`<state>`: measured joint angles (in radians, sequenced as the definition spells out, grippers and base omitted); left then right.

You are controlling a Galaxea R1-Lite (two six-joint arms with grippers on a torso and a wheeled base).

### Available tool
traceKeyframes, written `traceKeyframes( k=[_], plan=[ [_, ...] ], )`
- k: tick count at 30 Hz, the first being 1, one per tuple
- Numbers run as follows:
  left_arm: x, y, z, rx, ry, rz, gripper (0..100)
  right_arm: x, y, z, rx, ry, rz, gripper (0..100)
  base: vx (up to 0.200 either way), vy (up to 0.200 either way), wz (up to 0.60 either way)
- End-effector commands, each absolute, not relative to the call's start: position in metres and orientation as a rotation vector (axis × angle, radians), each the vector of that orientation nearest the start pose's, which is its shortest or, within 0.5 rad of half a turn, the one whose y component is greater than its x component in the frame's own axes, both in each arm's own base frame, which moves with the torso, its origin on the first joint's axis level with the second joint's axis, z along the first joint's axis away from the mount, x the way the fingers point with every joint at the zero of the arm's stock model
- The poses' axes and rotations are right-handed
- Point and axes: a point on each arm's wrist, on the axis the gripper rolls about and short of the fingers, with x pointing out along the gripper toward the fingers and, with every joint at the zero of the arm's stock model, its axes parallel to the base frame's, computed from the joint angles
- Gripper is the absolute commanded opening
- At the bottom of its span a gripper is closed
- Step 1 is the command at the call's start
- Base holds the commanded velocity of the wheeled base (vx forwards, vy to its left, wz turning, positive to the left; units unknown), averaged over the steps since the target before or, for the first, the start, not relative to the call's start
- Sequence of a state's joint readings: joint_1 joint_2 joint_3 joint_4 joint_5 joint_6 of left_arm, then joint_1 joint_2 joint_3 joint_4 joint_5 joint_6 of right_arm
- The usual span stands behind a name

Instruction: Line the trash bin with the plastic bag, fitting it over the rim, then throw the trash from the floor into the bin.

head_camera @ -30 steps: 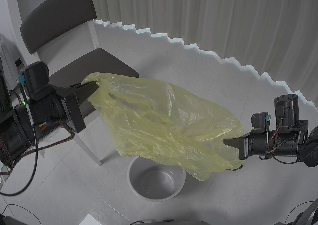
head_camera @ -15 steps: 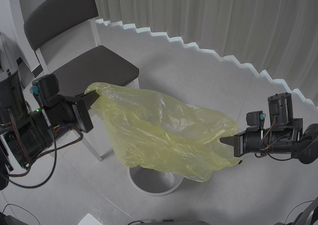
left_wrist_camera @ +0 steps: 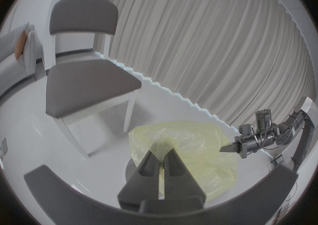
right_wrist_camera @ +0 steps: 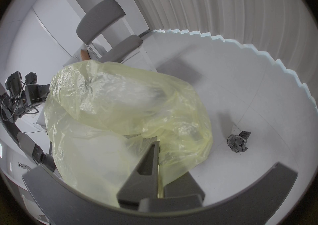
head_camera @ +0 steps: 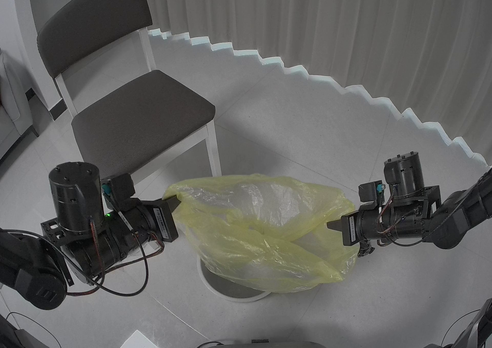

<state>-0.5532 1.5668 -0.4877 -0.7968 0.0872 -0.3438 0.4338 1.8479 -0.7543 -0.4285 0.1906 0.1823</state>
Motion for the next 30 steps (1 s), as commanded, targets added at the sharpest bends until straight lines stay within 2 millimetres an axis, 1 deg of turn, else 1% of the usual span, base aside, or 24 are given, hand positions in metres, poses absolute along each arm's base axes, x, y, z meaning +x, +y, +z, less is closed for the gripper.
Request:
traceKeyframes(
  k=[1, 5, 7, 10, 12, 13, 14, 15, 18, 20, 24, 26, 28, 30],
  plan=[
    [0.217, -0.128, 0.124, -0.228, 0.452, -0.389, 0, 0.298, 0.144, 0.076, 0.075, 0.795, 0.53, 0, 0.0, 0.0, 0.0],
    [0.224, -0.126, 0.11, -0.225, 0.512, -0.386, 0, 0.306, 0.152, 0.066, 0.068, 0.814, 0.537, 0, 0.0, 0.0, 0.0],
    [0.229, -0.125, 0.099, -0.222, 0.555, -0.384, 0, 0.311, 0.157, 0.06, 0.065, 0.822, 0.541, 0, 0.0, 0.0, 0.0],
    [0.237, -0.121, 0.089, -0.234, 0.572, -0.379, 0, 0.318, 0.161, 0.051, 0.06, 0.836, 0.541, 0, 0.0, 0.0, 0.0],
    [0.243, -0.116, 0.081, -0.242, 0.574, -0.373, 0, 0.322, 0.163, 0.047, 0.06, 0.84, 0.54, 0, 0.0, 0.0, 0.0],
    [0.244, -0.115, 0.081, -0.243, 0.574, -0.373, 0, 0.323, 0.163, 0.046, 0.059, 0.842, 0.54, 0, 0.0, 0.0, 0.0],
    [0.249, -0.11, 0.074, -0.255, 0.556, -0.377, 0, 0.327, 0.165, 0.042, 0.059, 0.845, 0.539, 0, 0.0, 0.0, 0.0],
    [0.249, -0.11, 0.074, -0.257, 0.555, -0.377, 0, 0.328, 0.165, 0.041, 0.058, 0.848, 0.539, 0, 0.0, 0.0, 0.0],
    [0.257, -0.101, 0.062, -0.262, 0.527, -0.398, 0, 0.337, 0.17, 0.034, 0.058, 0.851, 0.538, 0, 0.0, 0.0, 0.0],
    [0.259, -0.094, 0.053, -0.237, 0.534, -0.391, 0, 0.343, 0.174, 0.032, 0.057, 0.844, 0.541, 0, 0.0, 0.0, 0.0],
    [0.261, -0.082, 0.042, -0.225, 0.56, -0.371, 0, 0.35, 0.182, 0.028, 0.053, 0.835, 0.555, 0, 0.0, 0.0, 0.0],
    [0.261, -0.077, 0.039, -0.23, 0.564, -0.366, 0, 0.354, 0.185, 0.026, 0.054, 0.83, 0.557, 0, 0.0, 0.0, 0.0],
    [0.261, -0.072, 0.036, -0.237, 0.567, -0.364, 0, 0.357, 0.193, 0.023, 0.049, 0.835, 0.569, 0, 0.0, 0.0, 0.0],
    [0.262, -0.071, 0.035, -0.239, 0.57, -0.363, 0, 0.358, 0.195, 0.021, 0.048, 0.838, 0.573, 0, 0.0, 0.0, 0.0]
  ],
)
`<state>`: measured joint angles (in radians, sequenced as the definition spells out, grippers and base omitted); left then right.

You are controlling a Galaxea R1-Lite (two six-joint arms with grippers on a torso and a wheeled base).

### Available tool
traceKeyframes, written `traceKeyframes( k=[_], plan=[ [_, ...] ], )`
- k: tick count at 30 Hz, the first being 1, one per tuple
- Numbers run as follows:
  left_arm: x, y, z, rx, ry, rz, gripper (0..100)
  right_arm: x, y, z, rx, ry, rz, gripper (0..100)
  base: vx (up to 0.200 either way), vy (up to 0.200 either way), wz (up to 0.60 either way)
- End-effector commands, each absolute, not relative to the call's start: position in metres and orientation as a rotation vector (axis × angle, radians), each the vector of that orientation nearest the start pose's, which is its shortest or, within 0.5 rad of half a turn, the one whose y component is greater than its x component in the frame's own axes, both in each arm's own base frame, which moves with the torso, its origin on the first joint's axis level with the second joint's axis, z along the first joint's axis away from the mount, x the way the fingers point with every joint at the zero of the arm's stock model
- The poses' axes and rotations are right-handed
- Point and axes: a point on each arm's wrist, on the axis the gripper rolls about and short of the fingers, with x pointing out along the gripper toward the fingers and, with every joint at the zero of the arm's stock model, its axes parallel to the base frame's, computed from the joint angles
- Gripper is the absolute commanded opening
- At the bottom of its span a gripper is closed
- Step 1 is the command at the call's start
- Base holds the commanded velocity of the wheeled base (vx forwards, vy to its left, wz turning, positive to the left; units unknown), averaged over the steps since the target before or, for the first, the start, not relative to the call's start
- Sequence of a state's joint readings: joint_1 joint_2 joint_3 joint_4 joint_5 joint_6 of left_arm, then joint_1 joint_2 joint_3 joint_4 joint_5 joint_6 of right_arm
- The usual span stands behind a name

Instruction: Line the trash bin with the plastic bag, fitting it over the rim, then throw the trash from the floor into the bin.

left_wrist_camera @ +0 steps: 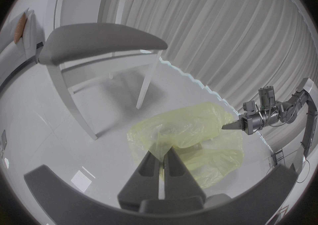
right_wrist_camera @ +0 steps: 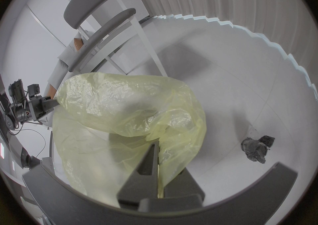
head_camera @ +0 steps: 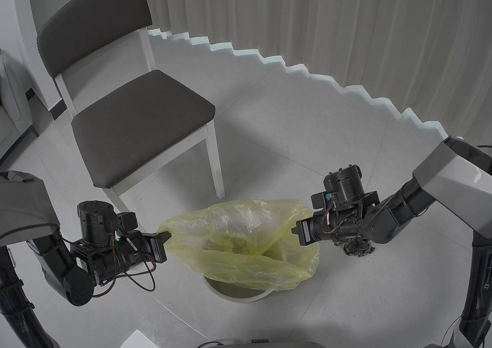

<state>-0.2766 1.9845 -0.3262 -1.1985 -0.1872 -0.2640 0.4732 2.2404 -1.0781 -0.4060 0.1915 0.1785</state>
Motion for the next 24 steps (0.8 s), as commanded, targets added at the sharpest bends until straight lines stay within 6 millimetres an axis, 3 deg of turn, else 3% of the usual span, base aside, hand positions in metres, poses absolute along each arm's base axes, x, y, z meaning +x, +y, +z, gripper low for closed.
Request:
traceKeyframes(
  k=[1, 9, 14, 24],
  plan=[
    [0.263, -0.07, 0.028, -0.242, 0.588, -0.358, 0, 0.359, 0.201, 0.016, 0.041, 0.851, 0.58, 0, 0.0, 0.0, 0.0],
    [0.268, -0.083, 0.0, -0.23, 0.627, -0.391, 0, 0.36, 0.202, -0.008, 0.029, 0.908, 0.57, 0, 0.0, 0.0, 0.0],
    [0.257, -0.088, -0.022, -0.213, 0.694, -0.406, 0, 0.356, 0.2, -0.014, 0.023, 0.934, 0.564, 0, 0.0, 0.0, 0.0],
    [0.23, -0.077, -0.02, -0.201, 0.724, -0.4, 0, 0.34, 0.195, -0.017, 0.011, 0.981, 0.562, 0, 0.0, 0.0, 0.0]
  ],
)
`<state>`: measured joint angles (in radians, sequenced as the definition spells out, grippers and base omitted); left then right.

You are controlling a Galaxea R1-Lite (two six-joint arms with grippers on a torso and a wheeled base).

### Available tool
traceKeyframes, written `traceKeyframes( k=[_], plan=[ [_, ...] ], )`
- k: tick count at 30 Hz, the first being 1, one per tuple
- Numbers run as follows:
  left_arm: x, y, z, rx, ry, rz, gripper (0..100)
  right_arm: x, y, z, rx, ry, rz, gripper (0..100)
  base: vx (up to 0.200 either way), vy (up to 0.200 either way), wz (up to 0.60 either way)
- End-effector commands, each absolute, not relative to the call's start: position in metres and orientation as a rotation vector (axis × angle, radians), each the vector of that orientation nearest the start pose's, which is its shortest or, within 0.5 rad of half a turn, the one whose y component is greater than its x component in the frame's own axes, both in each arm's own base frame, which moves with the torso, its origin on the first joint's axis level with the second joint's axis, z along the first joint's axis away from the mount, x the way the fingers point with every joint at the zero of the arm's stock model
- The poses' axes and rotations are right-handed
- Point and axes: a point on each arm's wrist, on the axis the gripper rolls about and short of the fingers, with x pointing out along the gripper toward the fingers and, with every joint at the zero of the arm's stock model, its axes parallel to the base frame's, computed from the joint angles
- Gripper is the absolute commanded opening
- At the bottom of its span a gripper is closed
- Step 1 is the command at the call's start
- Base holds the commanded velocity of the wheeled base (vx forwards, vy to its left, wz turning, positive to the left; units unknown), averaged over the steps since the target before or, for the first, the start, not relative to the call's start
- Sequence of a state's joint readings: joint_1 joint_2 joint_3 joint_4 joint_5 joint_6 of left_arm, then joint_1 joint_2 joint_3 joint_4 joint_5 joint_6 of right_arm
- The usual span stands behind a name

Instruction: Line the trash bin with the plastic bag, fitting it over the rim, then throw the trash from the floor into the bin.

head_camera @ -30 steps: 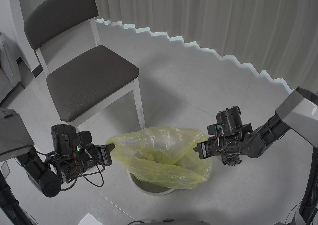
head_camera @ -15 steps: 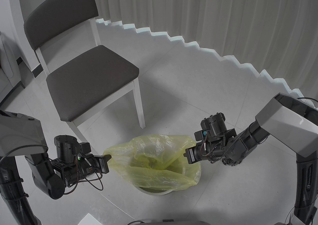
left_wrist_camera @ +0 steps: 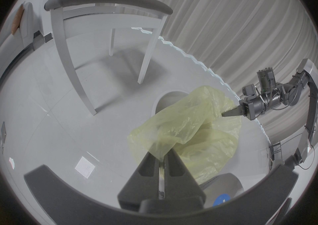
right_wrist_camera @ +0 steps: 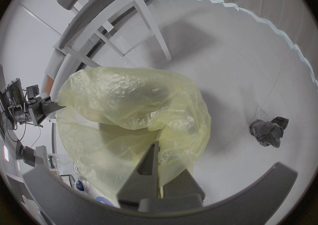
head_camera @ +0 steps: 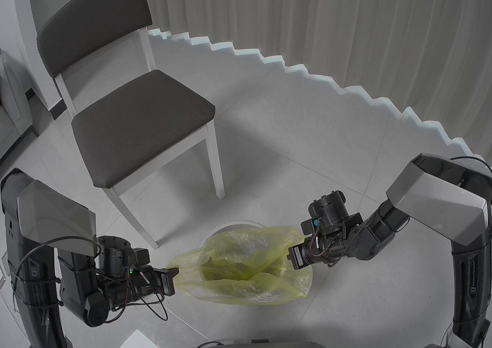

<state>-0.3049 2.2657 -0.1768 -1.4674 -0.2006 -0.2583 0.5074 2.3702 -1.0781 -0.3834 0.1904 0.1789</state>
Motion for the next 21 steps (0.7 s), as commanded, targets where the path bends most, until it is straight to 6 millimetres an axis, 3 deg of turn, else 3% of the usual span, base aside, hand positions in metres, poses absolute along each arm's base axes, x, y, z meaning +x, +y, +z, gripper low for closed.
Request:
traceKeyframes(
  k=[1, 6, 11, 21],
  plan=[
    [0.227, -0.076, -0.019, -0.199, 0.72, -0.401, 0, 0.338, 0.194, -0.017, 0.009, 0.984, 0.563, 0, 0.0, 0.0, 0.0],
    [0.215, -0.073, -0.013, -0.185, 0.699, -0.411, 0, 0.332, 0.192, -0.007, 0.009, 0.975, 0.567, 0, 0.0, 0.0, 0.0],
    [0.206, -0.068, 0.005, -0.172, 0.645, -0.428, 0, 0.327, 0.189, 0.006, 0.01, 0.956, 0.572, 0, 0.0, 0.0, 0.0],
    [0.206, -0.07, -0.003, -0.164, 0.684, -0.434, 0, 0.321, 0.186, 0.003, -0.014, 1.021, 0.564, 0, 0.0, 0.0, 0.0]
  ],
)
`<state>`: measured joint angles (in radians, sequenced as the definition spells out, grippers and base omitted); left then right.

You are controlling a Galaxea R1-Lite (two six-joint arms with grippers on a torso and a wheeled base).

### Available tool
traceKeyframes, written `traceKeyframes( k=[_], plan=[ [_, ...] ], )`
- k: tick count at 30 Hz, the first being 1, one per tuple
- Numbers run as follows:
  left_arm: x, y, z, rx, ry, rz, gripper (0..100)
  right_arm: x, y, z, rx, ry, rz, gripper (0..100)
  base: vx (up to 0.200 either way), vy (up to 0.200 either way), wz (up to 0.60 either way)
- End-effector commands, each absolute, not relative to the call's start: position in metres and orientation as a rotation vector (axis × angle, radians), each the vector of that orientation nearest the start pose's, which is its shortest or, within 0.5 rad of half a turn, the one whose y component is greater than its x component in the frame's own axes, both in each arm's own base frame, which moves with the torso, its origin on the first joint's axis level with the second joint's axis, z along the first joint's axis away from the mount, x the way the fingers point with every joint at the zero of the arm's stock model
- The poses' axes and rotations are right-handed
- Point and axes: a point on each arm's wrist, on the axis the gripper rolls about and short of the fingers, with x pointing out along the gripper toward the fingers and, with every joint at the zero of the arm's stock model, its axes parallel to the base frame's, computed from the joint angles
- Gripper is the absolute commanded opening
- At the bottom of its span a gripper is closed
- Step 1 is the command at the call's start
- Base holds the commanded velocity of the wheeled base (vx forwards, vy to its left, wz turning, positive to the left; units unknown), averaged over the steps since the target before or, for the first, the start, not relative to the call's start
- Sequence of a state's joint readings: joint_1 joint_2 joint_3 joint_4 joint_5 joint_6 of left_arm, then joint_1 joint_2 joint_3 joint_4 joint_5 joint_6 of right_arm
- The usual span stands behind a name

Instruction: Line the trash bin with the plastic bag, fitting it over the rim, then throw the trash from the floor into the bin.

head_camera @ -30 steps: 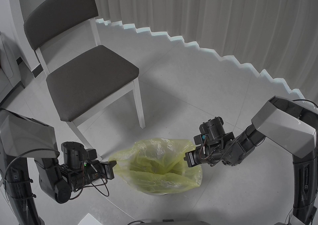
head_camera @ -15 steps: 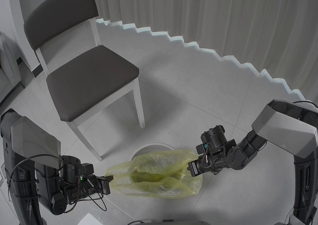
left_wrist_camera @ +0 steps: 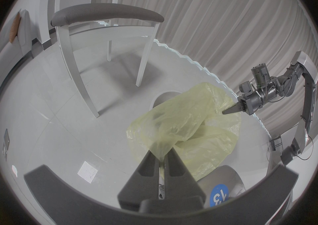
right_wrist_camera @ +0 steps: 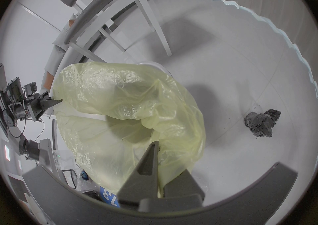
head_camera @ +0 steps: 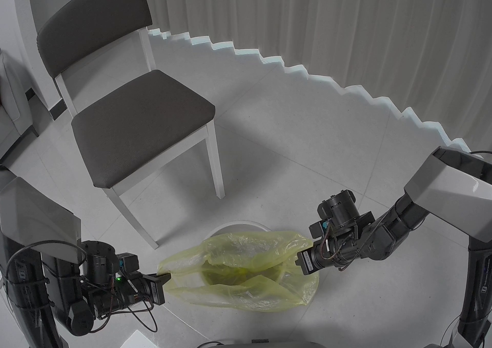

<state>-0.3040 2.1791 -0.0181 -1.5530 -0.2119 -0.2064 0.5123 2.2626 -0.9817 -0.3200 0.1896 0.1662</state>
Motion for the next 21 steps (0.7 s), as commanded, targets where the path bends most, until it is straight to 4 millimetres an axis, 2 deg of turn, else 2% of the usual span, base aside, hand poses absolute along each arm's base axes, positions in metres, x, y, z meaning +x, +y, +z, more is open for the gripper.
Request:
traceKeyframes(
  k=[1, 8, 10, 12, 15, 18, 21],
  plan=[
    [0.206, -0.07, -0.007, -0.162, 0.704, -0.429, 0, 0.321, 0.185, 0.002, -0.018, 1.027, 0.564, 0, 0.0, 0.0, 0.0],
    [0.222, -0.072, -0.024, -0.167, 0.715, -0.415, 0, 0.326, 0.188, -0.007, -0.036, 1.041, 0.567, 0, 0.0, 0.0, 0.0],
    [0.233, -0.073, -0.028, -0.17, 0.692, -0.406, 0, 0.336, 0.191, -0.011, -0.033, 1.027, 0.556, 0, 0.0, 0.0, 0.0],
    [0.235, -0.073, -0.026, -0.173, 0.678, -0.404, 0, 0.341, 0.19, -0.01, -0.033, 1.012, 0.542, 0, 0.0, 0.0, 0.0],
    [0.232, -0.072, -0.019, -0.174, 0.662, -0.407, 0, 0.339, 0.187, -0.007, -0.032, 1.013, 0.538, 0, 0.0, 0.0, 0.0],
    [0.215, -0.069, -0.001, -0.176, 0.646, -0.422, 0, 0.328, 0.179, 0.016, -0.029, 1.005, 0.534, 0, 0.0, 0.0, 0.0],
    [0.206, -0.067, 0.005, -0.175, 0.647, -0.428, 0, 0.317, 0.173, 0.026, -0.035, 1.02, 0.533, 0, 0.0, 0.0, 0.0]
  ],
)
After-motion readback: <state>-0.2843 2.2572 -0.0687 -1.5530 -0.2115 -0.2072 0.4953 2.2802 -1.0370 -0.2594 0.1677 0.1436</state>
